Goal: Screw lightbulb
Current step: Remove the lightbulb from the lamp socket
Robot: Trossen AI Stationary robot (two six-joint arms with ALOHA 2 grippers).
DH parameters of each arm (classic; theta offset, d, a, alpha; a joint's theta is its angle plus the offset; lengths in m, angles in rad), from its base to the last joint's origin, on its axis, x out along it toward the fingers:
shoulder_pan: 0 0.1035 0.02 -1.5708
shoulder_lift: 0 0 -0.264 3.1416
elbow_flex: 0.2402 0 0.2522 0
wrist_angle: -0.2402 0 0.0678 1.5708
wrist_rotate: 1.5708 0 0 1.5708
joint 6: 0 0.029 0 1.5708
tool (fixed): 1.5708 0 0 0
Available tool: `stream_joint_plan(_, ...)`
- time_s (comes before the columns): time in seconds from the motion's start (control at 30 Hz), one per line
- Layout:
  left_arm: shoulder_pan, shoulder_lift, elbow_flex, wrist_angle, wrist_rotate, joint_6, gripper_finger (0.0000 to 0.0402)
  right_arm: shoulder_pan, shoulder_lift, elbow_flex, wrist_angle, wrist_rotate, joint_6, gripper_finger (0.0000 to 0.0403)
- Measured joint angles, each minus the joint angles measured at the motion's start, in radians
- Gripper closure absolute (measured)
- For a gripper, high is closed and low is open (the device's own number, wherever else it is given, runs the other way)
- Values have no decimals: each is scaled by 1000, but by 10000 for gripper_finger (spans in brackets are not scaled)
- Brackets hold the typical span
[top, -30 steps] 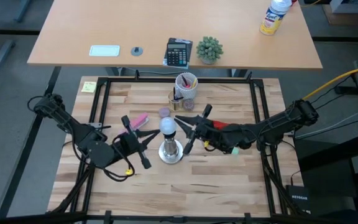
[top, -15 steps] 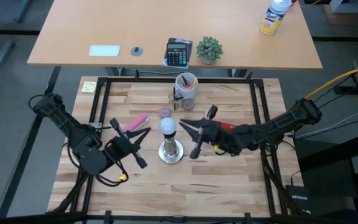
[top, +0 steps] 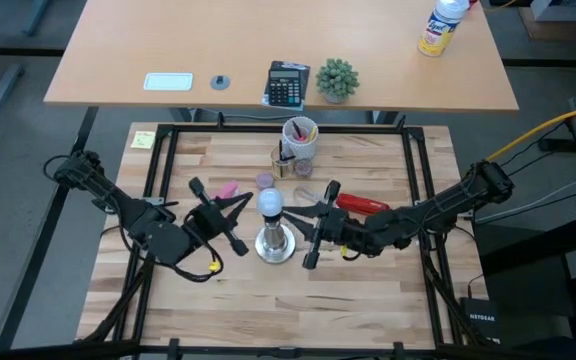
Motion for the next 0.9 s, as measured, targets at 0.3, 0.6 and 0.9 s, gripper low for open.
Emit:
stream_joint_plan(0.3,6,0,0,-3,64,-27,400,-18,1,0,-11,48,-3,355)
stream_joint_plan(0.6,-17,0,0,-18,64,-52,400,-60,1,0,-11,53,0,355)
stream_joint_plan(0.9,-35,0,0,-16,95,-86,400,-88,2,1,-10,45,1,355)
